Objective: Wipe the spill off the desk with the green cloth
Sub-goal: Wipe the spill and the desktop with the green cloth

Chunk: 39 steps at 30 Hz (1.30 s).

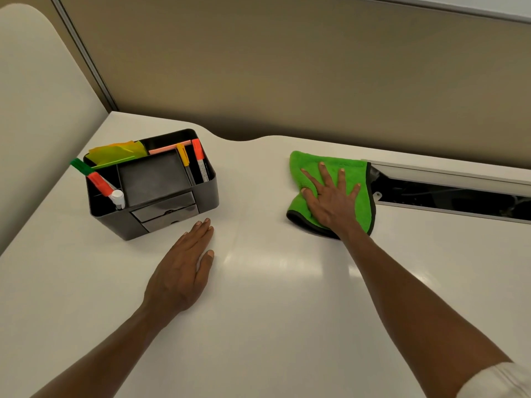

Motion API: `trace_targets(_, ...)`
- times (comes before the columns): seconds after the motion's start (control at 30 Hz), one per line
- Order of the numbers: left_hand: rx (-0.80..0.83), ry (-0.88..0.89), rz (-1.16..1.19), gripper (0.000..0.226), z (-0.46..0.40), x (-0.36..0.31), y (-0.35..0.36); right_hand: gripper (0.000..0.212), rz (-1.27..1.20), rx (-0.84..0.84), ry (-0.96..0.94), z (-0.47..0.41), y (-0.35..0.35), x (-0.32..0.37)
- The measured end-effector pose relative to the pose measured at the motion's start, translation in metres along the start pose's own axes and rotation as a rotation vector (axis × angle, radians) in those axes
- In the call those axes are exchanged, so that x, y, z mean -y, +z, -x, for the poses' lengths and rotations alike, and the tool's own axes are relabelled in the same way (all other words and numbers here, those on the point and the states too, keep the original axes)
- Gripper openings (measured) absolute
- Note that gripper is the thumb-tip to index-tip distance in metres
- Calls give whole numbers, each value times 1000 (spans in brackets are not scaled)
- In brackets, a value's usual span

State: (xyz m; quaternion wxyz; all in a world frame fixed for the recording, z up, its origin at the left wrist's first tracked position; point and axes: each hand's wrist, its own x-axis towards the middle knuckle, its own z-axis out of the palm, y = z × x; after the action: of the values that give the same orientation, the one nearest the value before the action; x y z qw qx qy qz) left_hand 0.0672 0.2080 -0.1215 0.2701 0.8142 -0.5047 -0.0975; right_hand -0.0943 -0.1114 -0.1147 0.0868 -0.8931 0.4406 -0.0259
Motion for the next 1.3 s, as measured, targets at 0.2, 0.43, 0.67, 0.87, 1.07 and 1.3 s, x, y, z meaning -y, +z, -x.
trace_targets(0.2,-15,14,-19,58,0,2,1,54,-2,10,10,31,-2,-10)
trace_targets(0.43,-7,14,-21,61,1,4,3,55,0,30,-20,79,-8,-41)
trace_targets(0.67,2,2,-32,64,2,3,3,58,9,29,48,108,-14,-82)
trace_targets(0.87,-17,5,-27,63,4,-1,2,60,39,28,167,126,-20,-124)
trace_targets(1.07,-29,16,-4,62,2,-1,1,56,16,0,329,142,-18,-124)
trace_targets(1.3,-31,29,-3,61,1,-3,0,56,-5,29,363,141,-8,-83)
